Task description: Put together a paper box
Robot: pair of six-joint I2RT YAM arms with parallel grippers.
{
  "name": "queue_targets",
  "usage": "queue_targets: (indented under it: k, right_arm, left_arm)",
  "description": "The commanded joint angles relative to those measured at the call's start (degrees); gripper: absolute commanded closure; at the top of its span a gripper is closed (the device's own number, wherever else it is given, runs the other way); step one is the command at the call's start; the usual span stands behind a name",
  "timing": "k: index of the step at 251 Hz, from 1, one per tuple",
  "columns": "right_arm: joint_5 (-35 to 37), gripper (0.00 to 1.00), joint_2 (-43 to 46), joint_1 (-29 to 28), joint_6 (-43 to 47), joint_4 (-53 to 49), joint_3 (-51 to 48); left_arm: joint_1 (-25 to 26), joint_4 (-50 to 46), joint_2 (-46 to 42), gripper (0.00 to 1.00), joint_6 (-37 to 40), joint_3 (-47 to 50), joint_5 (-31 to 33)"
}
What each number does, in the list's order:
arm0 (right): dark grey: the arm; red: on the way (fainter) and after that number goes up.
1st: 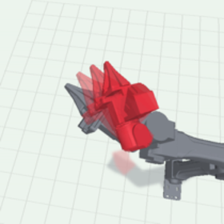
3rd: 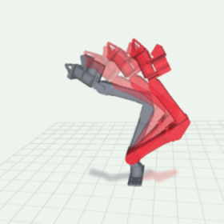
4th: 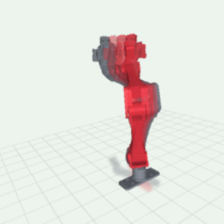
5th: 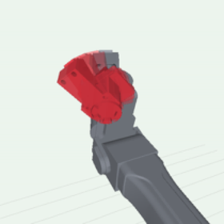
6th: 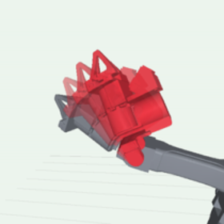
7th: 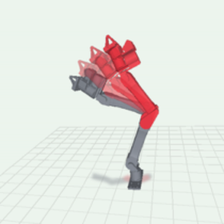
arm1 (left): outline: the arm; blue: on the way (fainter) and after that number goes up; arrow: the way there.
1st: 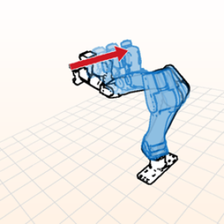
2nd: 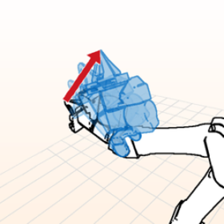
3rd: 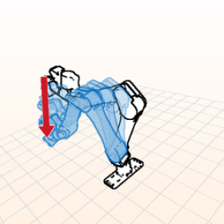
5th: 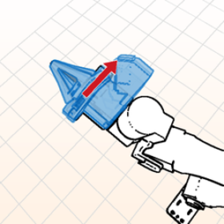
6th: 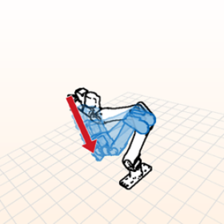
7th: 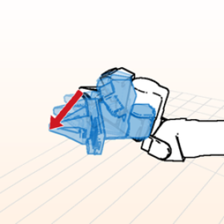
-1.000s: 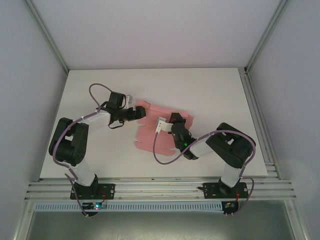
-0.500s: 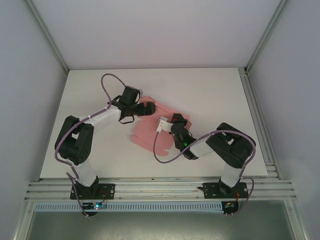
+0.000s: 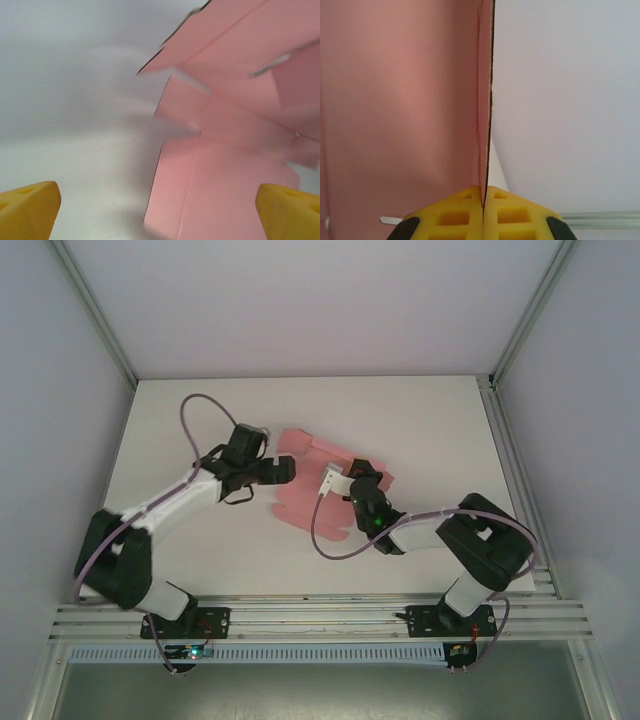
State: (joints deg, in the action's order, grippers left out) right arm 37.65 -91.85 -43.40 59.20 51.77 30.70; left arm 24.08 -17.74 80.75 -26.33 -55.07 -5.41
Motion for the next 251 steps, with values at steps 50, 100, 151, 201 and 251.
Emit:
queue_targets:
  k: [50,100,151,201,251]
  right_arm:
    - [-11.91,0.94,15.72,1.81,-13.08,-9.43,-1.24]
    - [-26.72,0.93,27.59,6.91,-23.99,-16.32,-4.12]
    - [-33.57,0.92,32.57,9.68,-26.9,-17.6,-6.7]
    - [-36.84,0.92,32.54,10.33,-27.56,-19.6,-5.91]
    - [-36.24,0.92,32.35,10.43,-27.71,-20.45,-5.57]
  left_arm:
    - [-12.17,-0.01,-16.54,0.0,-5.8,12.53,2.41]
    - [-19.75,17.35,-19.05,0.0,-9.27,19.61,-12.75]
    - [-19.81,23.68,-16.47,0.0,-8.56,17.18,-14.73]
    - [-19.86,20.3,-6.28,0.0,-3.96,7.29,-13.8]
    - [-19.72,24.6,4.75,0.0,-0.38,-1.25,-28.5]
